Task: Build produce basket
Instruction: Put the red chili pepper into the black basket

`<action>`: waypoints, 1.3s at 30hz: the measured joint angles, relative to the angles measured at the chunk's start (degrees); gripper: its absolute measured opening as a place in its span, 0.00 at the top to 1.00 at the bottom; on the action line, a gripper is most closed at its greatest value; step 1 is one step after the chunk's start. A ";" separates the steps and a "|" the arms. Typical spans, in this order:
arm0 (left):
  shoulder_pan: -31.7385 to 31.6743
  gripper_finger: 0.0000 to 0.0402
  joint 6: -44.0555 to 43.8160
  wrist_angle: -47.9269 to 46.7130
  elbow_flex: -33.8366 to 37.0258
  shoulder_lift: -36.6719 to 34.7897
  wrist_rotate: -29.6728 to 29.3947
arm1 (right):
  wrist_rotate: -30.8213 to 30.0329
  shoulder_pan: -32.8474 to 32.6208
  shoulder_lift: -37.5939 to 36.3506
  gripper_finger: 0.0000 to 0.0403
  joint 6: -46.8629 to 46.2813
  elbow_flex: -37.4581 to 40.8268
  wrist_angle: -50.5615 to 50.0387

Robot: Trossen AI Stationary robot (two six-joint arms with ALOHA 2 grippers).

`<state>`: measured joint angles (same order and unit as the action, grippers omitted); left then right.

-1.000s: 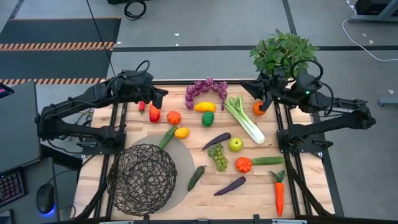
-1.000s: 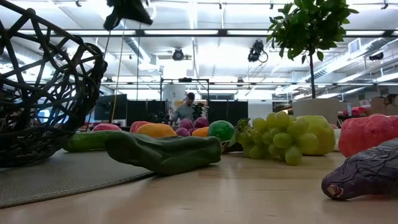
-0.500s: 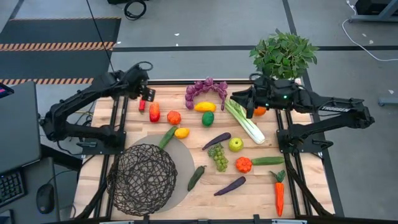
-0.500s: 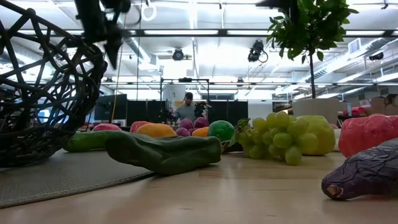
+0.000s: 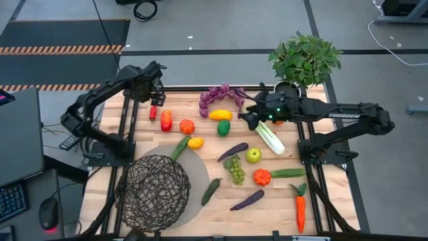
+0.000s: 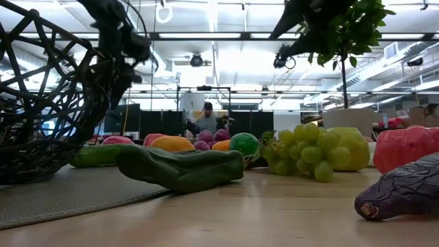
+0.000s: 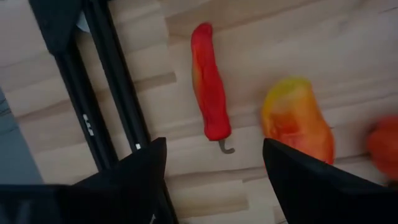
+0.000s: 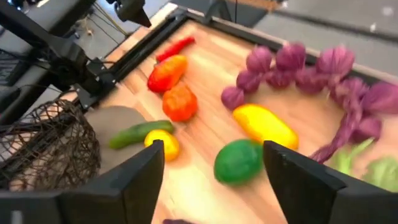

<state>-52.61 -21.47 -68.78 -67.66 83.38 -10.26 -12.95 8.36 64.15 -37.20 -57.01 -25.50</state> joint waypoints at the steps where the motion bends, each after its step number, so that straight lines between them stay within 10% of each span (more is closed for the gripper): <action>1: -0.76 0.31 0.64 -0.02 0.00 1.06 0.96 | 0.57 0.00 0.50 0.29 -1.02 0.00 -0.04; 39: -6.74 0.30 3.88 14.16 11.27 11.55 10.65 | 5.09 -0.83 2.35 0.24 -12.80 0.00 -0.45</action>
<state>-59.35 -17.59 -54.62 -56.39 94.94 0.39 -7.86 7.53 66.50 -50.00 -57.01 -25.95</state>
